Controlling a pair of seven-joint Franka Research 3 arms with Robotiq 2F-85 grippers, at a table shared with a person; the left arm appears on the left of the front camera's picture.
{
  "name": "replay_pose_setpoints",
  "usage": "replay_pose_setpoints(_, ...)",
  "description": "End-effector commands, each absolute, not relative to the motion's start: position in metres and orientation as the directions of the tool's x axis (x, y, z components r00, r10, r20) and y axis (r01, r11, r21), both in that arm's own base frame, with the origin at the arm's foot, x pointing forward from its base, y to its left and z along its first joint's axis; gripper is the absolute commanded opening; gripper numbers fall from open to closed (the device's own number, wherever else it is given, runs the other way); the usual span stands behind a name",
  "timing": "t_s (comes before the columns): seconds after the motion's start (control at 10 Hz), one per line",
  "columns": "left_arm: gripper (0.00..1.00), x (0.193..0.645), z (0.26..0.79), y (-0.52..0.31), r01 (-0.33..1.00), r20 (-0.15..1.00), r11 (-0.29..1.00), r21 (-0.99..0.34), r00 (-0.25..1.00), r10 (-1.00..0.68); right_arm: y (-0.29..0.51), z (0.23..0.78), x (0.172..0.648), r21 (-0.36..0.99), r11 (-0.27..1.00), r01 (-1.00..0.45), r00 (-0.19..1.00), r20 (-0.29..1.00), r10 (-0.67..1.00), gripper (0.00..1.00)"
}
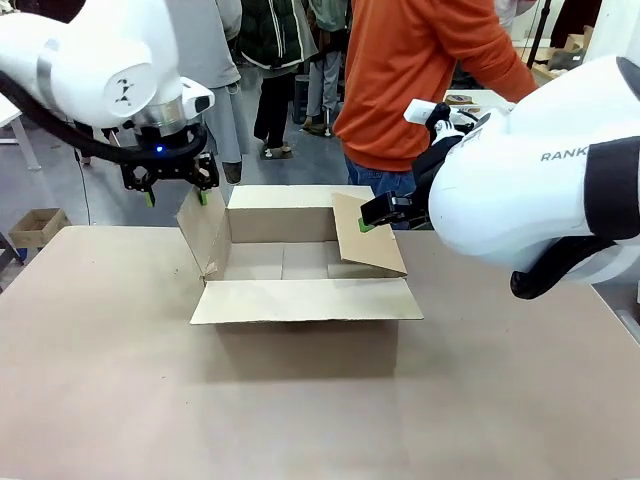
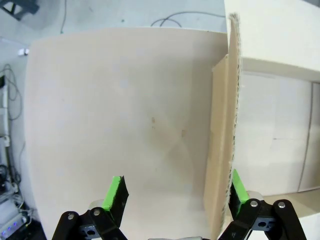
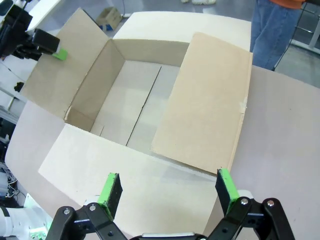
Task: Pack the gift set into the box.
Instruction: Place both hands on the side flaps of the Package Box and spread them outward.
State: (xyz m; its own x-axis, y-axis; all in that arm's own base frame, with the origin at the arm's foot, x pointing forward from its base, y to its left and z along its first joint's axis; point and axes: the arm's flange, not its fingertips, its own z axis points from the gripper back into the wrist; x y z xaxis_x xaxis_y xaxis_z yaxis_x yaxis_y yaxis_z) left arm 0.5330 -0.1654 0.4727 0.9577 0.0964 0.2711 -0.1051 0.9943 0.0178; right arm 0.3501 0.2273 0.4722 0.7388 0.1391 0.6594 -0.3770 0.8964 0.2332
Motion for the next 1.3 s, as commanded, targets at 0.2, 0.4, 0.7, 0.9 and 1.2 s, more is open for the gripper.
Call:
replay_pose_setpoints(0.2, 1.00, 0.531, 0.441, -0.102, -0.107, 0.260, 0.985, -0.135, 0.955, 0.140, 0.227, 0.474, 0.351, 0.221, 0.898, -0.381, 0.728, 0.671, 0.144, 1.00)
replay_pose_setpoints(0.4, 1.00, 0.540, 0.417, -0.085, -0.044, 0.234, 0.949, -0.312, 0.965, 0.121, 0.227, 0.474, 0.351, 0.221, 0.898, -0.381, 0.728, 0.671, 0.144, 1.00)
replay_pose_setpoints(0.7, 1.00, 0.538, 0.437, -0.099, -0.122, 0.246, 0.985, -0.123, 0.958, 0.149, 0.227, 0.474, 0.351, 0.221, 0.898, -0.381, 0.728, 0.671, 0.144, 1.00)
replay_pose_setpoints(0.9, 1.00, 0.538, 0.437, -0.099, -0.122, 0.246, 0.985, -0.123, 0.958, 0.149, 0.227, 0.472, 0.350, 0.233, 0.896, -0.377, 0.738, 0.660, 0.139, 1.00)
replay_pose_setpoints(1.2, 1.00, 0.538, 0.437, -0.099, -0.122, 0.246, 0.985, -0.123, 0.958, 0.149, 0.302, 0.517, 0.423, 0.007, 0.929, -0.370, 0.886, 0.305, 0.350, 1.00)
